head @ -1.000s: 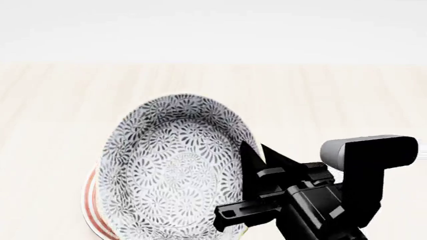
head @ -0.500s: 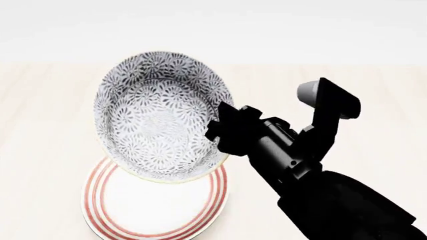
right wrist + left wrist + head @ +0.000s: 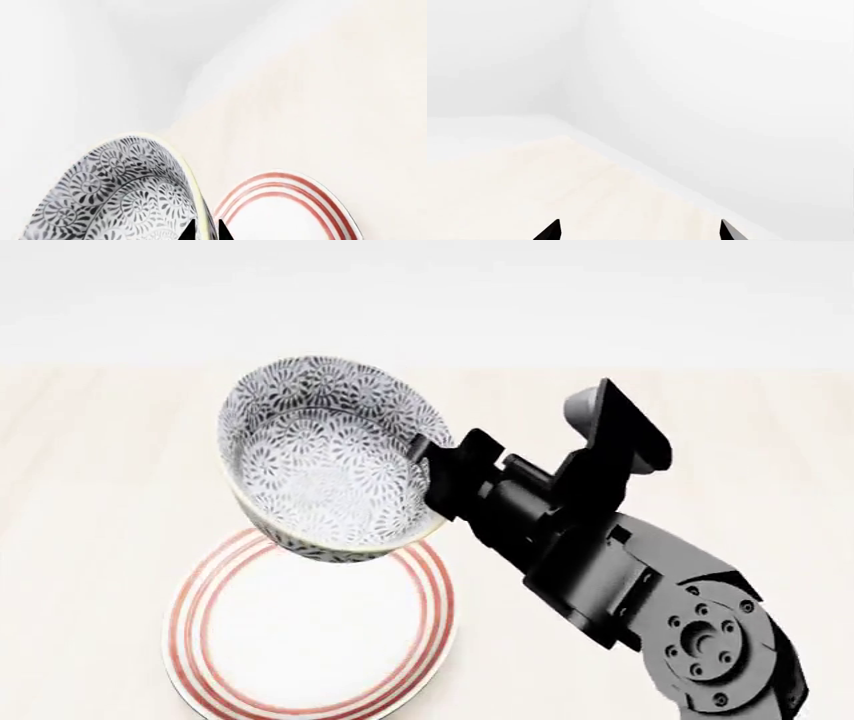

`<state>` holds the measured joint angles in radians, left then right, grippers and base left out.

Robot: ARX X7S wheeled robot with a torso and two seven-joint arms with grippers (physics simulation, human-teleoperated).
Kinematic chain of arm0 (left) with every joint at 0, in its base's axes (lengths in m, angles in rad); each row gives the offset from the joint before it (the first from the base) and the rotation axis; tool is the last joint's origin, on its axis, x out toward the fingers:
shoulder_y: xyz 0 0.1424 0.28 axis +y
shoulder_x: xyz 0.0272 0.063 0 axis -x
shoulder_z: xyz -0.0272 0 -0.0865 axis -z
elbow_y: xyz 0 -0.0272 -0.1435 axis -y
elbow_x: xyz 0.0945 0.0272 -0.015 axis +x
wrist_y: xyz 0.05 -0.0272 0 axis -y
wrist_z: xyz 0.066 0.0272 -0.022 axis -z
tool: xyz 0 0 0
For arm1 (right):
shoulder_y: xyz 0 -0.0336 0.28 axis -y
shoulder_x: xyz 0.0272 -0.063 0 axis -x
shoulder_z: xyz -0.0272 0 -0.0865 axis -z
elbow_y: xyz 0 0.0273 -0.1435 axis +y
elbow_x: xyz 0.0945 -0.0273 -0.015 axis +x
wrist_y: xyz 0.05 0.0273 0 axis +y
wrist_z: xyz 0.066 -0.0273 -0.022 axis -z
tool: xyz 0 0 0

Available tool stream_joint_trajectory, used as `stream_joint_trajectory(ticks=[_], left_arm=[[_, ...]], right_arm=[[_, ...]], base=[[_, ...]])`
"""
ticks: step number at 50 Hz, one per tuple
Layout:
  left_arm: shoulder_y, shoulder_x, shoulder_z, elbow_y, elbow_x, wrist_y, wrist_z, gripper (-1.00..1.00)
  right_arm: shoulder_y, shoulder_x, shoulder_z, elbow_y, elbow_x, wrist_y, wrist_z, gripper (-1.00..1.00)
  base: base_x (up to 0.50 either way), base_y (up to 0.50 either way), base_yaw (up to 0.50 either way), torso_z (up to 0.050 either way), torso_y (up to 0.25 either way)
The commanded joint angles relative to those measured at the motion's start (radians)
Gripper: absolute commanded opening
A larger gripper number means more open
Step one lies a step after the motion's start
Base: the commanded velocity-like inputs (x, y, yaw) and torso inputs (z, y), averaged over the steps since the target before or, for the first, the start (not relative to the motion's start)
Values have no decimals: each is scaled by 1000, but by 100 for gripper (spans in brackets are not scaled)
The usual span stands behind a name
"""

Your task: Put the bowl on the plate.

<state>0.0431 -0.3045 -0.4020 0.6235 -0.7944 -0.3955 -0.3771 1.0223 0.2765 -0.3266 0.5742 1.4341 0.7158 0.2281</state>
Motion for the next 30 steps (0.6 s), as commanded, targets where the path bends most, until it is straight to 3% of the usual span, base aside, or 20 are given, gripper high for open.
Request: stream_joint_trajectory(ticks=[1, 17, 23, 30], left_arm=[[12, 3, 1, -1, -5, 8, 2, 100], [30, 1, -8, 7, -23, 12, -7, 100], [36, -4, -19, 18, -40, 10, -14, 100], [37, -8, -25, 23, -52, 8, -22, 100]], right_arm=[[103, -44, -86, 182, -83, 7, -40, -100], [179, -139, -164, 476, -181, -77, -253, -100], [246, -210, -192, 713, -220, -128, -409, -100], [228, -230, -168, 734, -272, -133, -429, -100]], base=[[0, 0, 0, 0, 0], [0, 0, 0, 0, 1], [0, 0, 0, 0, 0], [0, 0, 0, 0, 0]])
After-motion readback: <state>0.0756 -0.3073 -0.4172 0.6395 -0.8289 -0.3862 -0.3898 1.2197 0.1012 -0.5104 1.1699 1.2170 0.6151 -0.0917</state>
